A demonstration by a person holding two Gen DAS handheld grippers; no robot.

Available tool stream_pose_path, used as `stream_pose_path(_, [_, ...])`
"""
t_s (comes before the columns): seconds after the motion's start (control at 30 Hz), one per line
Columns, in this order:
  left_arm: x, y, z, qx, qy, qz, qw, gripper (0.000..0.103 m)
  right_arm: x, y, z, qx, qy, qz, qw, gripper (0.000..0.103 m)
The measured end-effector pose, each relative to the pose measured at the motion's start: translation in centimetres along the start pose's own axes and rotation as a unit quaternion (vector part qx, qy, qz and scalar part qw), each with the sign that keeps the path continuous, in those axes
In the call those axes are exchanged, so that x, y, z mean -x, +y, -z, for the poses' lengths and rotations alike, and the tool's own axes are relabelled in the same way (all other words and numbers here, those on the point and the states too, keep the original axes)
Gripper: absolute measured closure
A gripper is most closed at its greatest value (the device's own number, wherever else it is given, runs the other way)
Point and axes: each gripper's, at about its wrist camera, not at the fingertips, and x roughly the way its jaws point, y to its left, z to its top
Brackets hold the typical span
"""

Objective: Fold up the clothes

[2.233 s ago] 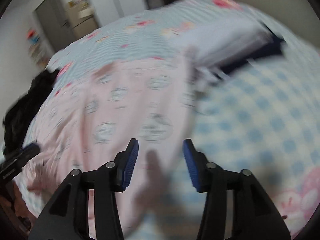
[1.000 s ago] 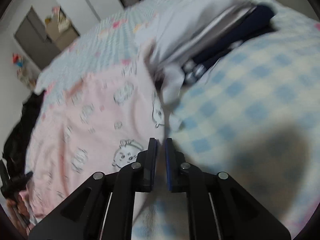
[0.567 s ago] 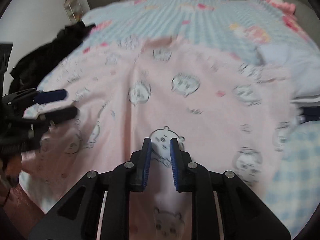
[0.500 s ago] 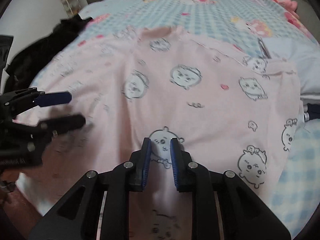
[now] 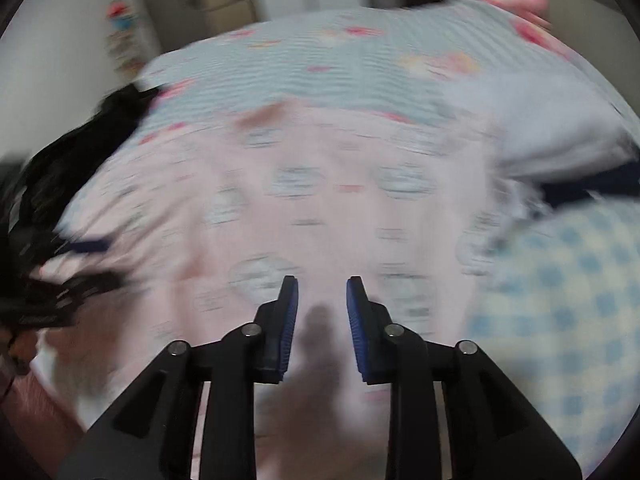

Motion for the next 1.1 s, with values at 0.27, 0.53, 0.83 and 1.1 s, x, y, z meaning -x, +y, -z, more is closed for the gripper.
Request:
stream_pose_path(0.27, [-1.5,-0.5,2.1,-0.014,0.032,-0.039,0.9986,0.039,-2.3,-3.1,1.0,-0.020,0.047,0.068,0.996,0.103])
stream_pose_path(0.53, [5.7,3.8,7.3,0.074,-0.044,-0.092,0.9921,0.038,2.6,-2.3,1.3,-0.038,-0.005,0.066,0.997,0.079])
stream_pose_path(0.83, [8.3,4.0,12.3,0.058,-0.072,-0.062,0.9937,0.040,5.2,11.1,6.4,0.144,-0.010,-0.005,0.989,0.061])
stream_pose_path(1.1, [6.1,0.5,12.0,-0.003,-0.035,-0.077,0.9964,0.040,2.3,12.2,8.0,0.171,0.036,0.025,0.984,0.073])
